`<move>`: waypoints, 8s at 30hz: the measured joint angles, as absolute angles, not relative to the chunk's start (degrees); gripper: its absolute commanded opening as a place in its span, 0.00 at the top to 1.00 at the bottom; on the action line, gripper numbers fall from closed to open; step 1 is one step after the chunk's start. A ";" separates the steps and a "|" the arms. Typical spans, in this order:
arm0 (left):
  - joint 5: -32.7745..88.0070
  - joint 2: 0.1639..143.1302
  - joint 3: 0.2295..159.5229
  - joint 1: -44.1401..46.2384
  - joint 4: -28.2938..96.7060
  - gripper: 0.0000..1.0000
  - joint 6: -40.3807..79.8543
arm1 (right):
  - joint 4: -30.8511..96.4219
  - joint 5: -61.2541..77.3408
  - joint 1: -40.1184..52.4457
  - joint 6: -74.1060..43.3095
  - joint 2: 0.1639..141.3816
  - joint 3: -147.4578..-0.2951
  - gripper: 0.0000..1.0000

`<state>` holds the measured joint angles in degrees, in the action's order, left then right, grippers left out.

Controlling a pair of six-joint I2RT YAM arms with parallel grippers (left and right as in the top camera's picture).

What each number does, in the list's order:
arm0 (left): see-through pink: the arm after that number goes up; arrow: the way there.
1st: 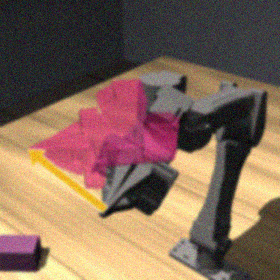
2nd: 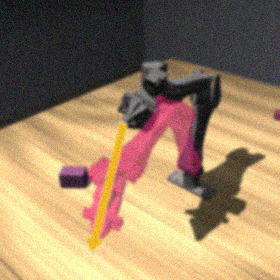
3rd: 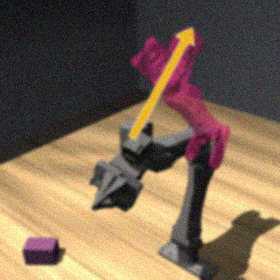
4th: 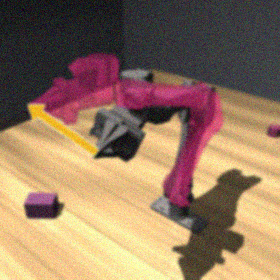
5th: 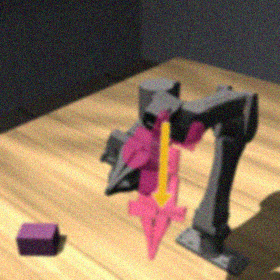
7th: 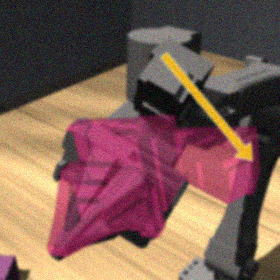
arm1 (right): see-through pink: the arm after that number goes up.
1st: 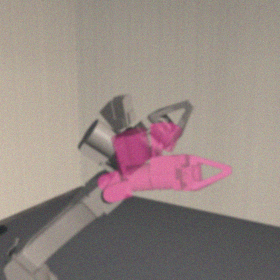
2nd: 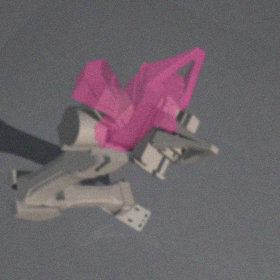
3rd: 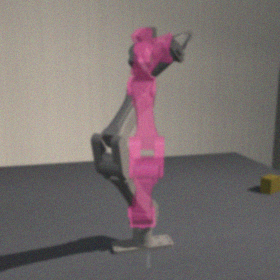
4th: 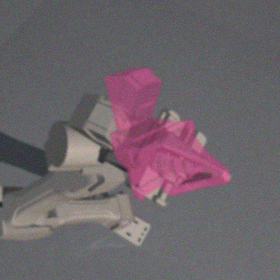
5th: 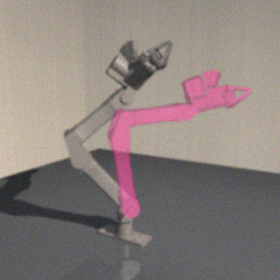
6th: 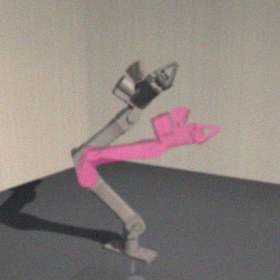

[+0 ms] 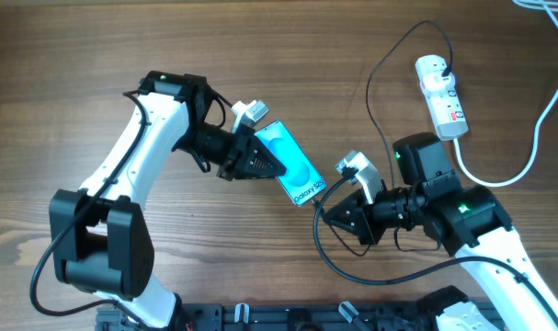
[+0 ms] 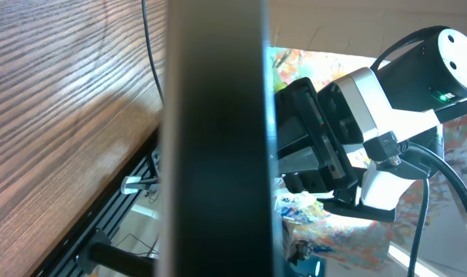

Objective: Plug charger to phone and switch on socket

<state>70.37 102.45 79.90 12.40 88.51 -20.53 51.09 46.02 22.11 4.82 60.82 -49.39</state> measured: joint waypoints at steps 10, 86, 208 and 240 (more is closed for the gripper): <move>70.37 102.45 79.90 12.40 88.51 0.96 -20.53 | 50.50 46.04 22.11 4.82 60.82 -49.39 0.96; 68.97 102.45 79.99 12.80 79.15 0.96 -12.93 | 44.51 43.05 22.20 5.78 66.28 -48.56 0.77; 54.94 121.93 74.06 16.73 28.91 0.96 5.28 | 60.01 16.38 22.46 -29.78 42.15 -50.13 0.01; 50.06 119.81 65.19 15.55 9.74 0.96 26.52 | 59.16 14.48 22.46 -29.78 42.15 -50.13 0.00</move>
